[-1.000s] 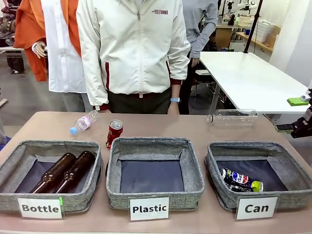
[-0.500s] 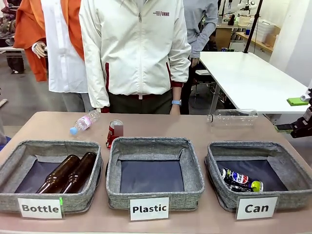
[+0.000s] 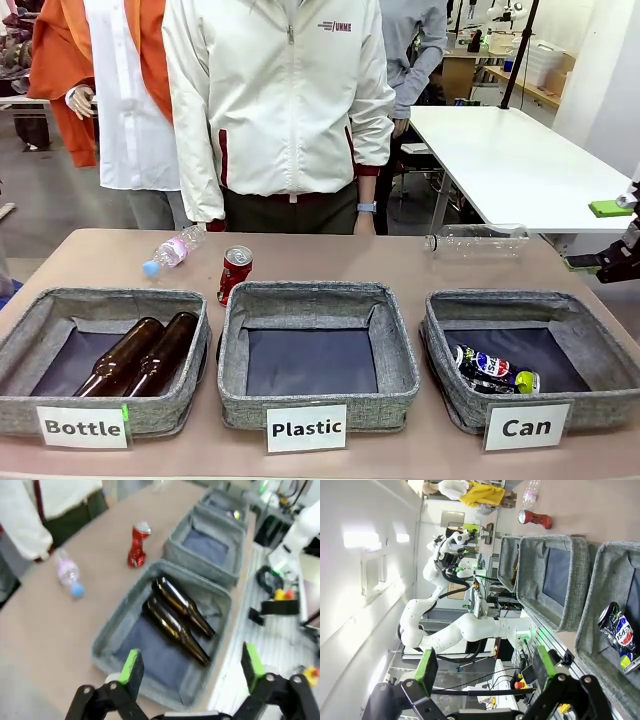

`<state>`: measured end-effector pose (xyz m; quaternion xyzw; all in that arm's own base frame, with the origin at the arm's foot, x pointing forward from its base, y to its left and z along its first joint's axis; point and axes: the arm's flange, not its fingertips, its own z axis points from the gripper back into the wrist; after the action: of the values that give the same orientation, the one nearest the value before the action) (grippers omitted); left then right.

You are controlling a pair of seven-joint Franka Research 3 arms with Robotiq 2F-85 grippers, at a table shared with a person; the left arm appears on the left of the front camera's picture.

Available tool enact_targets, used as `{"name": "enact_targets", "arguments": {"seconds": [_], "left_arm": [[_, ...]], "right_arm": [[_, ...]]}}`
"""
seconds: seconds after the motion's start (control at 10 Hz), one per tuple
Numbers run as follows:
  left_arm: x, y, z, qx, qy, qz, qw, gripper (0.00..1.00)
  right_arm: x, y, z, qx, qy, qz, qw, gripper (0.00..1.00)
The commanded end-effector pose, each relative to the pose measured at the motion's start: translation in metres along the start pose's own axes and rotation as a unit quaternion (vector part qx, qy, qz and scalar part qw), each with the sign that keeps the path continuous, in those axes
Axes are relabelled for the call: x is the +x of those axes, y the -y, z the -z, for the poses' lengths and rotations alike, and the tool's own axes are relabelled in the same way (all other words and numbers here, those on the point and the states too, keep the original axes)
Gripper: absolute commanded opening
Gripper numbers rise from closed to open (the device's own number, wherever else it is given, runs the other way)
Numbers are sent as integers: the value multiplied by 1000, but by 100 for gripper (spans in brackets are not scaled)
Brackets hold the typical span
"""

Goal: Sort the can waste into the basket.
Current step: Pick up the can waste from the table and place it in the right Fabric basket.

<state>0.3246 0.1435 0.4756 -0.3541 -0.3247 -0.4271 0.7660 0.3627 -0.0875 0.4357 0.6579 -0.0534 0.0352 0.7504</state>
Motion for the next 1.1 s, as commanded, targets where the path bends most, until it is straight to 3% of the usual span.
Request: {"name": "enact_targets", "arguments": {"seconds": [0.0,0.3,0.4,0.9,1.0], "left_arm": [[3,-7,55,3,28,73,997,100],[27,-19,114,48,-28,99,994,100],[12,-7,89,11,-4,69,998,100],[12,-9,93,18,-5,65,998,100],[21,-23,108,26,6,93,995,100]], "right_arm": [[1,-2,-4,2,-4,-8,1000,100],[1,-2,-4,2,-4,-8,1000,100],[1,-2,-4,2,-4,-8,1000,100],[1,-2,-4,2,-4,-8,1000,100],[1,-2,-4,2,-4,-8,1000,100]]}}
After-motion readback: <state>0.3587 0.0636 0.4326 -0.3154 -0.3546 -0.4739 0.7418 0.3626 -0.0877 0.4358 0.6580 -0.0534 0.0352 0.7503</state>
